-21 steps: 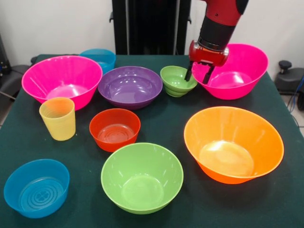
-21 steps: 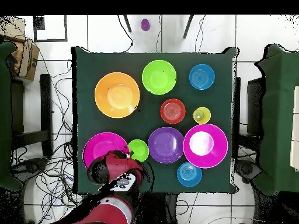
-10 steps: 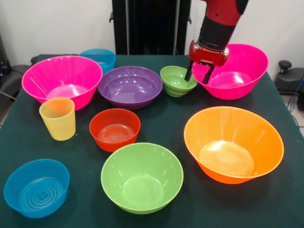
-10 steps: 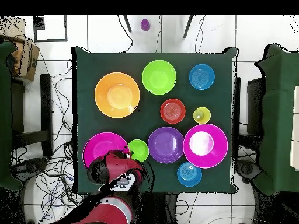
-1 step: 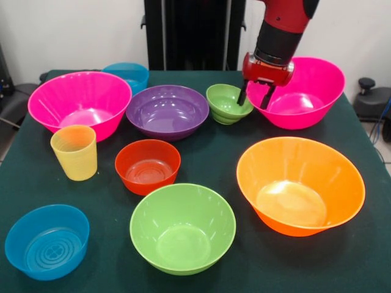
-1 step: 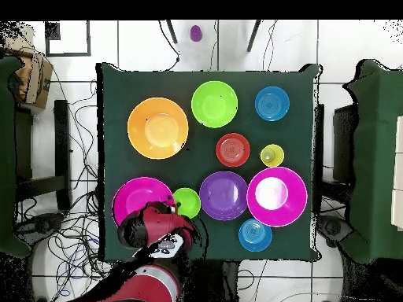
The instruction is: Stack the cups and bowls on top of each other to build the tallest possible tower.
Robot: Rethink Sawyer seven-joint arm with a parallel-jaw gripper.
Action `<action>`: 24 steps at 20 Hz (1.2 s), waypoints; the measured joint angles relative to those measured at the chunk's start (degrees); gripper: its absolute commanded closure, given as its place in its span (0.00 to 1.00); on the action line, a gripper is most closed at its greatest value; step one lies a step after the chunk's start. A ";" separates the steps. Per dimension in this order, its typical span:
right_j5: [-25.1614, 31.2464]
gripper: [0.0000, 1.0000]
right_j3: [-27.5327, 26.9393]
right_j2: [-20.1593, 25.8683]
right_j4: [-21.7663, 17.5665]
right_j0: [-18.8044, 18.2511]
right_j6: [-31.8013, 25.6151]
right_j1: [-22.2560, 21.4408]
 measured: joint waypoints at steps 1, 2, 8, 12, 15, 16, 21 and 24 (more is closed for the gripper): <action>-0.33 1.00 0.01 -0.03 -0.01 0.00 0.00 0.04; -0.51 1.00 0.03 -0.05 0.00 0.00 0.00 0.05; -2.01 1.00 0.10 -0.08 0.02 -0.19 0.00 0.10; -2.62 1.00 0.10 -0.12 0.01 -0.25 0.00 0.23; -2.64 1.00 0.10 -0.14 0.01 -0.27 0.00 0.24; -2.64 1.00 0.10 -0.14 0.02 -0.27 0.00 0.24; -2.78 1.00 0.10 -0.14 0.01 -0.31 0.00 0.24; -3.01 1.00 0.10 -0.10 0.02 -0.62 0.00 0.26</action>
